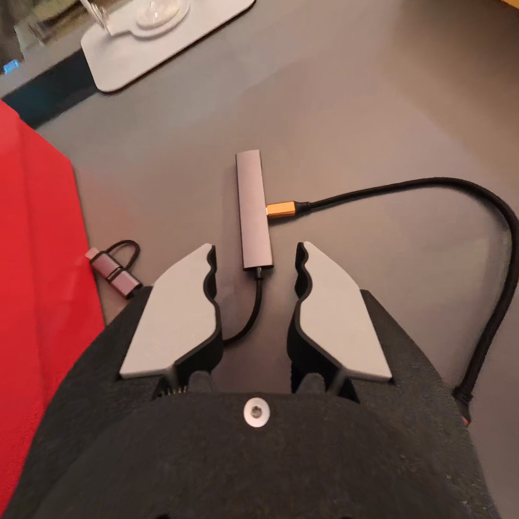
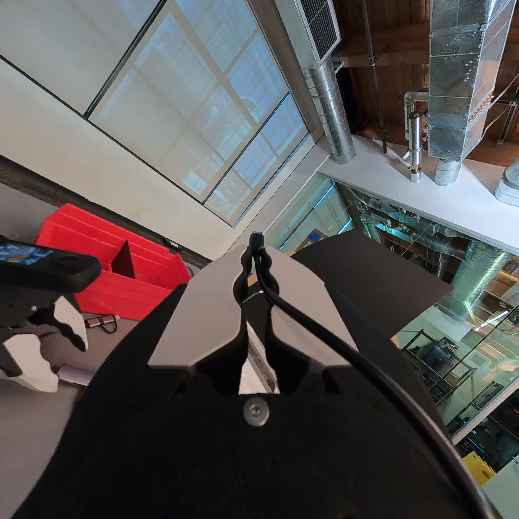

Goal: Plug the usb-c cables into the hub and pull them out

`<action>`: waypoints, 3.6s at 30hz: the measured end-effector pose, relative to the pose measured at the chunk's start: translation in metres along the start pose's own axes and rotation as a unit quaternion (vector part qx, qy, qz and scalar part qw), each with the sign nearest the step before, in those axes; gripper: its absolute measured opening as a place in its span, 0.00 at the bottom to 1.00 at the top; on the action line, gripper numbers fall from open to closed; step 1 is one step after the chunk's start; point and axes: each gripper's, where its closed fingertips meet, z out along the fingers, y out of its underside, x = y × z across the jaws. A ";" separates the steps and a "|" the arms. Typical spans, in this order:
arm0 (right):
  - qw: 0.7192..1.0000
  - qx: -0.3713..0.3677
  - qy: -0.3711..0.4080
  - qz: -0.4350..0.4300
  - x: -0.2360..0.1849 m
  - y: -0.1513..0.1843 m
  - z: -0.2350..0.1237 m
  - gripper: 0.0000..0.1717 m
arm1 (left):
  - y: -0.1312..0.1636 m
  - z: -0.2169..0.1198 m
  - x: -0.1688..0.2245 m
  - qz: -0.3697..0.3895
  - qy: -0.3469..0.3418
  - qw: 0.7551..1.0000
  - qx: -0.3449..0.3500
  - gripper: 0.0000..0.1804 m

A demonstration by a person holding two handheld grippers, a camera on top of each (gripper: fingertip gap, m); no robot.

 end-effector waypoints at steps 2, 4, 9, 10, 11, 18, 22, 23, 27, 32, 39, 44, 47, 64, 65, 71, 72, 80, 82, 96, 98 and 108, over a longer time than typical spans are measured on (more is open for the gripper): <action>1.000 0.001 0.002 -0.002 0.002 -0.001 -0.001 0.04 | 0.006 0.008 0.001 -0.018 0.009 1.000 -0.022 0.29; 1.000 0.002 0.008 -0.003 0.005 -0.002 -0.003 0.04 | 0.007 0.011 0.002 -0.022 0.013 0.999 -0.031 0.27; 0.999 0.002 0.038 -0.002 0.024 -0.003 -0.012 0.03 | 0.007 0.012 -0.007 0.008 -0.031 0.998 -0.044 0.26; 0.999 0.005 0.042 0.004 0.027 -0.004 -0.014 0.04 | 0.008 0.012 -0.007 0.005 -0.030 0.998 -0.052 0.25; 0.999 0.008 0.046 0.008 0.030 -0.004 -0.016 0.03 | 0.008 0.013 -0.005 -0.001 -0.025 0.998 -0.058 0.23; 0.998 -0.008 0.055 -0.004 0.034 0.001 -0.018 0.03 | 0.006 0.018 0.002 0.002 0.011 0.998 -0.057 0.12; 0.999 -0.018 0.048 -0.003 0.029 0.007 -0.013 0.03 | -0.002 0.014 0.001 -0.018 0.036 0.999 -0.027 0.12; 0.999 -0.022 0.047 -0.003 0.028 0.010 -0.012 0.03 | -0.006 0.012 0.000 -0.035 0.045 0.998 -0.016 0.12; 0.997 -0.054 0.049 0.001 0.024 0.024 -0.004 0.03 | -0.018 0.003 -0.002 -0.083 0.088 0.993 0.008 0.12; 0.996 -0.080 0.028 0.040 0.006 0.039 0.011 0.03 | -0.043 -0.020 -0.001 -0.121 0.136 0.981 0.065 0.12; 0.988 -0.117 -0.014 0.102 -0.025 0.062 0.031 0.03 | -0.100 -0.086 -0.011 -0.125 0.164 0.961 0.183 0.12; 0.977 -0.129 -0.035 0.167 -0.040 0.075 0.038 0.04 | -0.122 -0.117 -0.022 -0.128 0.159 0.949 0.238 0.12; 0.971 -0.127 -0.047 0.199 -0.053 0.078 0.044 0.03 | -0.125 -0.126 -0.029 -0.142 0.158 0.943 0.257 0.12; 0.974 -0.133 -0.089 0.163 -0.099 0.063 0.059 0.03 | -0.125 -0.131 -0.034 -0.146 0.125 0.946 0.260 0.12; 0.973 -0.135 -0.090 0.163 -0.099 0.064 0.059 0.03 | -0.125 -0.131 -0.034 -0.145 0.125 0.947 0.259 0.12; 0.970 -0.146 -0.096 0.170 -0.101 0.068 0.059 0.03 | -0.126 -0.132 -0.031 -0.139 0.126 0.948 0.257 0.12; 0.969 -0.147 -0.097 0.171 -0.101 0.068 0.059 0.03 | -0.126 -0.132 -0.030 -0.137 0.127 0.948 0.257 0.12; 0.967 -0.149 -0.099 0.180 -0.102 0.070 0.059 0.03 | -0.127 -0.134 -0.028 -0.125 0.122 0.949 0.264 0.12; 0.966 -0.150 -0.101 0.186 -0.103 0.071 0.059 0.03 | -0.127 -0.134 -0.029 -0.128 0.121 0.948 0.266 0.12; 0.967 -0.142 -0.096 0.190 -0.103 0.068 0.060 0.03 | -0.129 -0.137 -0.026 -0.102 0.128 0.949 0.271 0.12; 0.966 -0.138 -0.096 0.196 -0.103 0.067 0.061 0.03 | -0.127 -0.136 -0.025 -0.099 0.134 0.949 0.269 0.13; 0.966 -0.124 -0.092 0.209 -0.107 0.066 0.062 0.03 | -0.125 -0.139 -0.025 -0.086 0.135 0.947 0.278 0.13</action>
